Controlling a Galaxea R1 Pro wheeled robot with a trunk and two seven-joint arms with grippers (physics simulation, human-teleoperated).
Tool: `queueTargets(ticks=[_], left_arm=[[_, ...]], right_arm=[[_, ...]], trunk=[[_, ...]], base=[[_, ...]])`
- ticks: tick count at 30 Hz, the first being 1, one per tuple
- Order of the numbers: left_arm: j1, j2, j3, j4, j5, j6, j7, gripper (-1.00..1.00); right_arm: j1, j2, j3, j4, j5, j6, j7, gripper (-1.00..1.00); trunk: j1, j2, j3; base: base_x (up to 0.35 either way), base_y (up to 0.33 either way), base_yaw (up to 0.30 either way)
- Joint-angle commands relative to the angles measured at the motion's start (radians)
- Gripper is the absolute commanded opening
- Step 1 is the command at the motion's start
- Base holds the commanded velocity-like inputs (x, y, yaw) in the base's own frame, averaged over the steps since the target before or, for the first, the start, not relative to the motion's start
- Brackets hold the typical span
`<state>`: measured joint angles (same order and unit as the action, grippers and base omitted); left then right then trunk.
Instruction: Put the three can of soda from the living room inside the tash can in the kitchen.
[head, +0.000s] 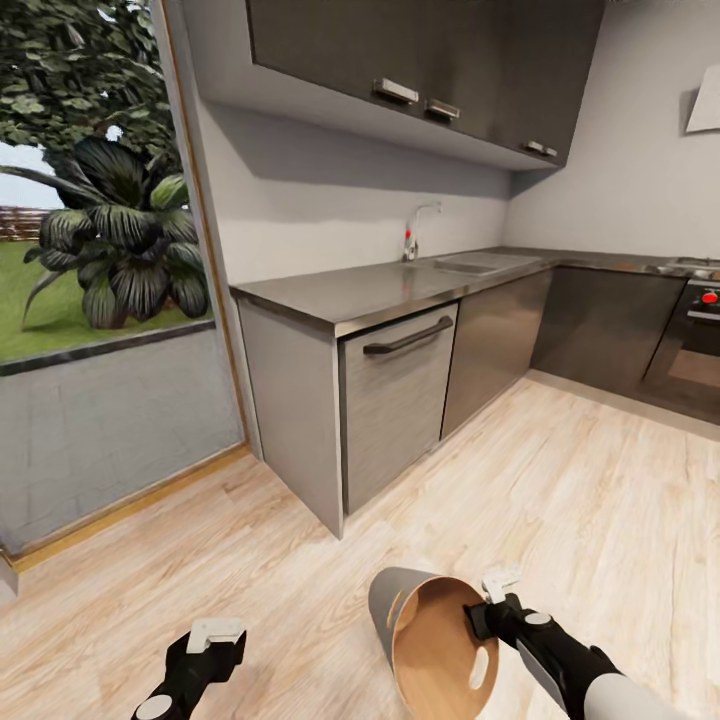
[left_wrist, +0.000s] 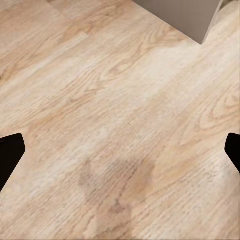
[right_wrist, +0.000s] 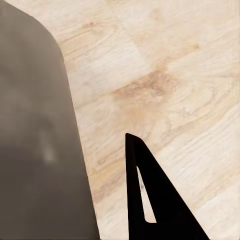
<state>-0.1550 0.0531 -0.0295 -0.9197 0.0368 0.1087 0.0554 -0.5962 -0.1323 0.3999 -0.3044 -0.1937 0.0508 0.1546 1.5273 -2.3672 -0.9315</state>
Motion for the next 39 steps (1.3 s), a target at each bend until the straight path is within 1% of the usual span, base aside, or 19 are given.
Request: queueTargets(ticks=[1,5,6,7,10,13,21,24,27,28,32,35,39], left_arm=[[0.000,0.000,0.000,0.000,0.000,0.000,0.000,1.00],[0.000,0.002,0.000,0.004,0.000,-0.004,-0.001,1.00],[0.000,0.001,0.001,0.040,0.001,-0.010,0.000,1.00],[0.000,0.000,0.001,0.052,0.001,-0.011,0.000,1.00],[0.000,0.000,0.002,0.088,0.003,-0.014,0.000,1.00],[0.000,-0.001,0.002,0.100,0.004,-0.014,0.000,1.00],[0.000,-0.005,0.002,0.112,0.003,-0.015,0.000,1.00],[0.000,-0.005,0.001,0.114,0.002,-0.015,0.000,1.00],[0.000,-0.005,0.000,0.117,0.003,-0.016,0.000,1.00],[0.001,-0.004,0.000,0.118,0.004,-0.017,0.001,1.00],[0.001,-0.005,0.000,0.120,0.004,-0.019,0.002,1.00],[0.001,-0.004,-0.001,0.120,0.003,-0.021,0.003,1.00],[0.002,-0.003,-0.001,0.121,0.001,-0.043,0.002,1.00]], right_arm=[[0.010,-0.001,-0.012,-0.016,0.002,-0.002,-0.003,-1.00],[0.042,-0.002,-0.016,-0.061,-0.005,-0.006,-0.002,-1.00],[0.052,-0.002,-0.017,-0.073,-0.009,-0.007,-0.001,-1.00],[0.053,-0.002,-0.017,-0.075,-0.009,-0.007,-0.001,-1.00],[0.066,-0.003,-0.018,-0.080,-0.010,-0.009,-0.001,-1.00],[0.080,-0.004,-0.019,-0.081,-0.010,-0.010,-0.001,-1.00],[0.098,-0.012,-0.018,-0.084,-0.012,-0.011,-0.001,-1.00],[0.114,-0.014,-0.019,-0.084,-0.011,-0.024,-0.001,-1.00],[0.127,-0.023,-0.019,-0.084,-0.011,-0.039,-0.001,-1.00],[0.131,-0.030,-0.019,-0.084,-0.011,-0.044,-0.001,-1.00],[0.135,-0.039,-0.019,-0.084,-0.012,-0.049,-0.001,-1.00],[0.136,-0.041,-0.019,-0.084,-0.012,-0.050,-0.001,-1.00],[0.137,-0.047,-0.019,-0.084,-0.012,-0.057,-0.001,-1.00]], trunk=[[-0.004,0.007,0.003],[-0.019,0.035,0.016],[-0.023,0.042,0.019],[-0.027,0.049,0.022],[-0.039,0.070,0.032],[-0.050,0.091,0.041],[-0.081,0.147,0.066],[-0.092,0.168,0.075],[-0.104,0.189,0.085],[-0.108,0.196,0.088],[-0.123,0.224,0.101],[-0.134,0.245,0.110],[-0.150,0.273,0.122]], base=[[0.000,0.000,0.000],[0.000,0.000,0.000],[0.000,0.000,0.000],[0.000,0.000,0.000],[0.000,0.000,0.000],[0.000,0.000,0.000],[0.000,0.000,0.000],[0.000,0.000,0.000],[0.000,0.000,0.000],[0.000,0.000,0.000],[0.000,0.000,0.000],[0.000,0.000,0.000],[0.000,0.000,0.000]])
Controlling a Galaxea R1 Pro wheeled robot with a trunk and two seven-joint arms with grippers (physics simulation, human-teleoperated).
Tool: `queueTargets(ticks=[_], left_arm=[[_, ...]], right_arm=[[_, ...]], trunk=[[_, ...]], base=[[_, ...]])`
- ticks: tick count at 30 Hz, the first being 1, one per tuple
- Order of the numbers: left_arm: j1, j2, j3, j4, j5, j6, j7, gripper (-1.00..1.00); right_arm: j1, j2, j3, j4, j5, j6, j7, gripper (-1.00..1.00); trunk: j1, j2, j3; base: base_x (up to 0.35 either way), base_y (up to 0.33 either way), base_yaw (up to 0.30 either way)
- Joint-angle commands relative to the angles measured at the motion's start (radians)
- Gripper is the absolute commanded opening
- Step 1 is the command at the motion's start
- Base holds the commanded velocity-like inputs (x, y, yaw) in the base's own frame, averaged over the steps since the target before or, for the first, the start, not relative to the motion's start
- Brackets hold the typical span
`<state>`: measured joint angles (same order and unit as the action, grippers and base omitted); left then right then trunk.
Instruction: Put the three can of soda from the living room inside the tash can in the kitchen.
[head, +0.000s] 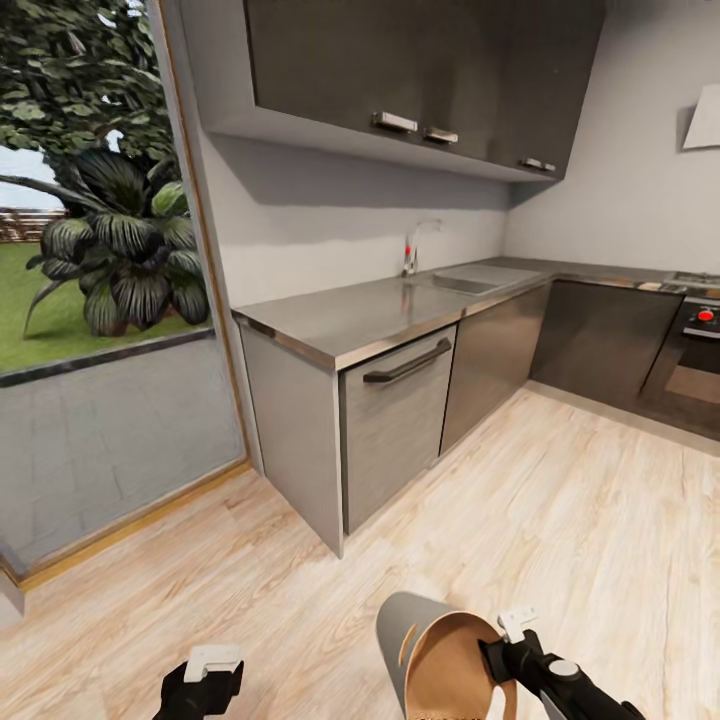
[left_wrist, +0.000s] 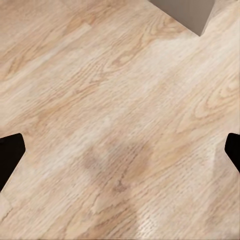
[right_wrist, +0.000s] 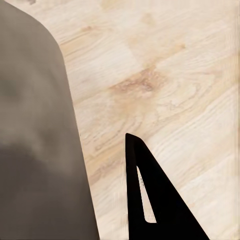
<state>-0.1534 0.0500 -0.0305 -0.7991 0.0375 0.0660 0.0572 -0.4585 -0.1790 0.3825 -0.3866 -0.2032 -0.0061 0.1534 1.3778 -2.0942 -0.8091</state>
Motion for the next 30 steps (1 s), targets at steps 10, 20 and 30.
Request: queueTargets(ticks=[10,20,30], left_arm=[[0.000,0.002,0.000,0.001,-0.001,-0.010,0.000,1.00],[0.000,0.006,0.002,0.000,0.006,-0.015,-0.005,1.00],[0.000,0.009,0.011,0.029,0.004,-0.076,-0.064,1.00]], right_arm=[[0.001,-0.016,-0.002,-0.002,-0.004,-0.024,0.000,-1.00],[0.049,-0.033,-0.002,0.011,-0.004,-0.257,0.000,-1.00],[0.083,-0.045,-0.002,0.033,-0.002,-0.348,0.001,-1.00]], trunk=[[-0.038,0.070,0.032],[-0.077,0.140,0.063],[-0.115,0.210,0.094]], base=[[0.000,0.000,0.000],[0.000,0.000,0.000],[0.000,0.000,0.000]])
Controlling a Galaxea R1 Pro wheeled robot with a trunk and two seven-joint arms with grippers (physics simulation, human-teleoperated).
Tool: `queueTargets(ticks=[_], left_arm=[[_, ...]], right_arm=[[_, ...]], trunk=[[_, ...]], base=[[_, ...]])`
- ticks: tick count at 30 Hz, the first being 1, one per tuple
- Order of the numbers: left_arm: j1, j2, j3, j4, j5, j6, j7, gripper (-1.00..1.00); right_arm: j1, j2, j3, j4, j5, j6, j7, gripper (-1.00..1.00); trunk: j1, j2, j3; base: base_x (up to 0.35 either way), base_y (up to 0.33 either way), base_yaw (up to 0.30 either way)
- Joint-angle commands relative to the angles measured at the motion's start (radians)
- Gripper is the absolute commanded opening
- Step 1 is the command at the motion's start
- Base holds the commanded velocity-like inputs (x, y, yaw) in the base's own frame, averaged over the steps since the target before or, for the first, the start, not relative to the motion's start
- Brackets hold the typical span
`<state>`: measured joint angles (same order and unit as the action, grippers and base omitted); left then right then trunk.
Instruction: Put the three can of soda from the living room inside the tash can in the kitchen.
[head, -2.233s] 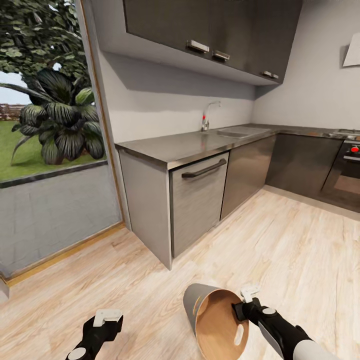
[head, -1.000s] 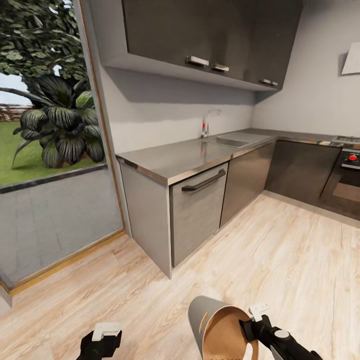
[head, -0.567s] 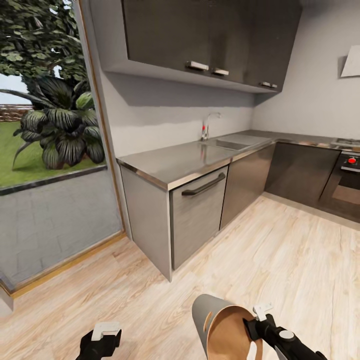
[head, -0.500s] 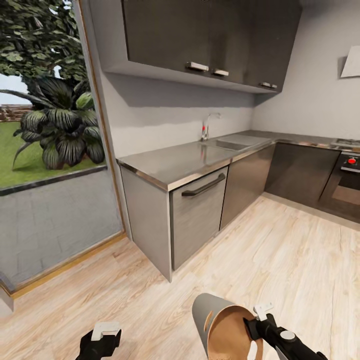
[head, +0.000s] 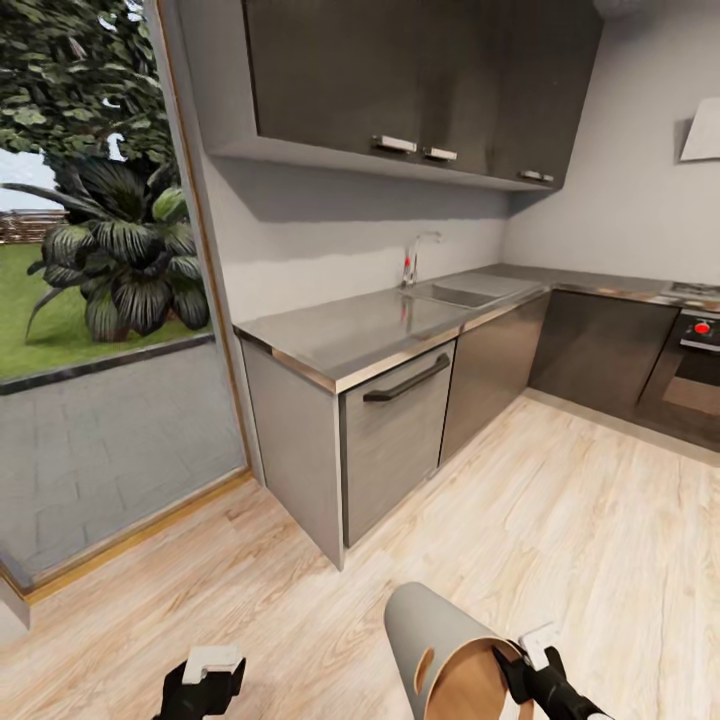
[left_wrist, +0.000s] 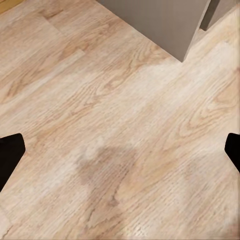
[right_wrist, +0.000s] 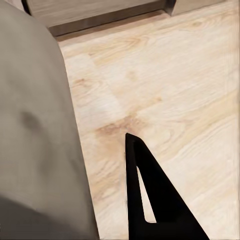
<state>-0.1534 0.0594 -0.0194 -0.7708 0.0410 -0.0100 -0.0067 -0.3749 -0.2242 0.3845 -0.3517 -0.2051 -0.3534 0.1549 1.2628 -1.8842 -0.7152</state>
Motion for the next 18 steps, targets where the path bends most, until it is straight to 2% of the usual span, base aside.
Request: queueTargets(ticks=[1,8,13,18], left_arm=[[0.000,0.000,-0.001,0.008,-0.001,-0.006,-0.001,1.00],[0.000,0.003,-0.004,0.055,-0.004,-0.051,-0.011,1.00],[-0.001,0.005,-0.005,0.174,-0.002,-0.110,-0.018,1.00],[-0.001,0.004,-0.005,0.208,0.000,-0.134,-0.019,1.00]], right_arm=[[0.000,-0.002,-0.004,0.001,0.000,-0.001,-0.001,-1.00],[0.004,-0.009,-0.002,0.011,-0.002,-0.005,-0.001,-1.00],[0.005,-0.006,0.000,0.012,-0.002,-0.006,-0.002,-1.00],[0.005,-0.002,0.001,0.012,-0.002,-0.006,-0.002,-1.00]], trunk=[[-0.004,0.007,0.003],[-0.031,0.056,0.025],[-0.050,0.091,0.041],[-0.069,0.126,0.057]], base=[[0.000,0.000,0.000],[0.000,0.000,0.000],[0.000,0.000,0.000],[0.000,0.000,0.000]])
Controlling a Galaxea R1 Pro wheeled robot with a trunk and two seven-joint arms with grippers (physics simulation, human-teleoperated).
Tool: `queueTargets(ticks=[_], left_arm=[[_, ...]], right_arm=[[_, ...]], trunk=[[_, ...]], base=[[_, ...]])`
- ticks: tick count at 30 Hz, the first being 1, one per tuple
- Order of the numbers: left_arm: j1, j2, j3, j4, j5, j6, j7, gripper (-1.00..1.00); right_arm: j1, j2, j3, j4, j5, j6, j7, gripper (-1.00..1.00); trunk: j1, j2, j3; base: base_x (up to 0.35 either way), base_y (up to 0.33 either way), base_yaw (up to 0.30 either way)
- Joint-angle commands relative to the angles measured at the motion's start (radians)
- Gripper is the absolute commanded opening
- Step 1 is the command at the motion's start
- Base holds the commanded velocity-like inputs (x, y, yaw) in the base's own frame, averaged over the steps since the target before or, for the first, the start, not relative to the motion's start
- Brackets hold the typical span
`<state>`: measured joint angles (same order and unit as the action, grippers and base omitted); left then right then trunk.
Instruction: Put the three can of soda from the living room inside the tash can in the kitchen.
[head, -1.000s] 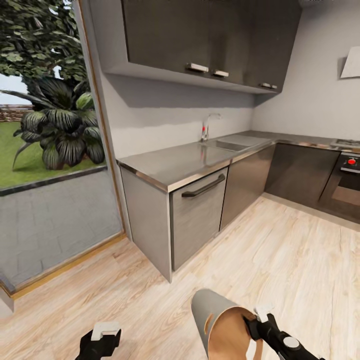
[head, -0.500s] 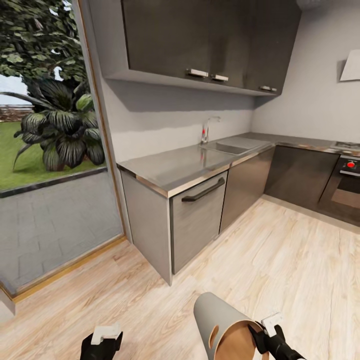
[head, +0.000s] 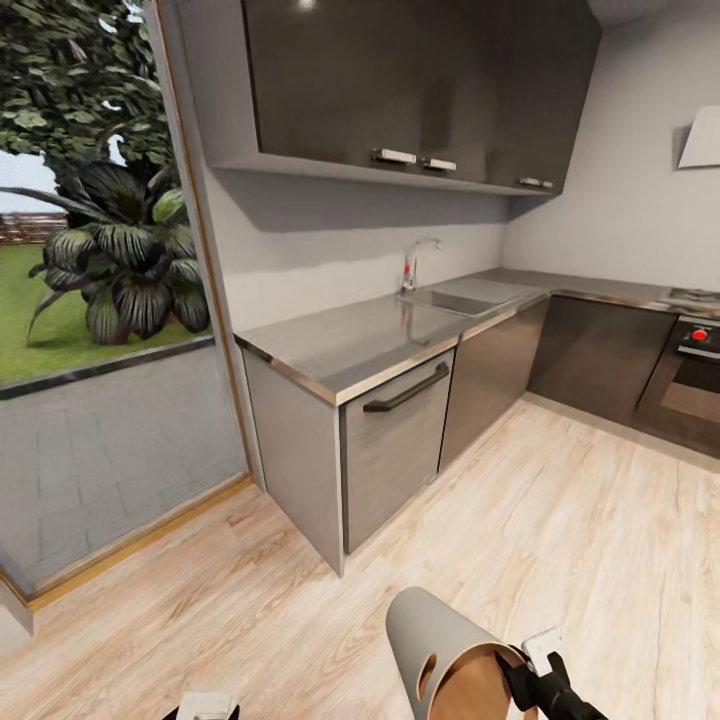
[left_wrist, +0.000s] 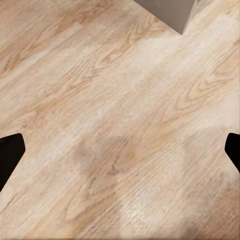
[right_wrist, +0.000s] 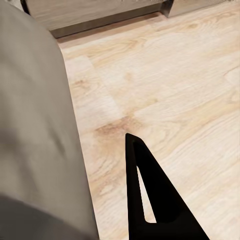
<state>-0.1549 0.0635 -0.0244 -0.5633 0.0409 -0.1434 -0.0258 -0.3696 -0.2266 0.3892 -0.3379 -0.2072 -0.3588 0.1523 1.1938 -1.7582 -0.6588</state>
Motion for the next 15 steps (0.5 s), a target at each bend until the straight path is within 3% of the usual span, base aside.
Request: queueTargets(ticks=[1,15], left_arm=[[0.000,0.000,0.000,0.001,0.000,-0.002,0.000,1.00],[0.000,-0.001,0.000,0.010,-0.001,-0.037,0.000,1.00]], right_arm=[[0.000,0.000,-0.004,-0.002,-0.001,0.000,0.000,-1.00],[0.000,0.004,-0.006,-0.001,-0.002,0.000,0.000,-1.00]], trunk=[[-0.004,0.007,0.003],[-0.058,0.105,0.047]], base=[[0.000,0.000,0.000],[0.000,0.000,0.000]])
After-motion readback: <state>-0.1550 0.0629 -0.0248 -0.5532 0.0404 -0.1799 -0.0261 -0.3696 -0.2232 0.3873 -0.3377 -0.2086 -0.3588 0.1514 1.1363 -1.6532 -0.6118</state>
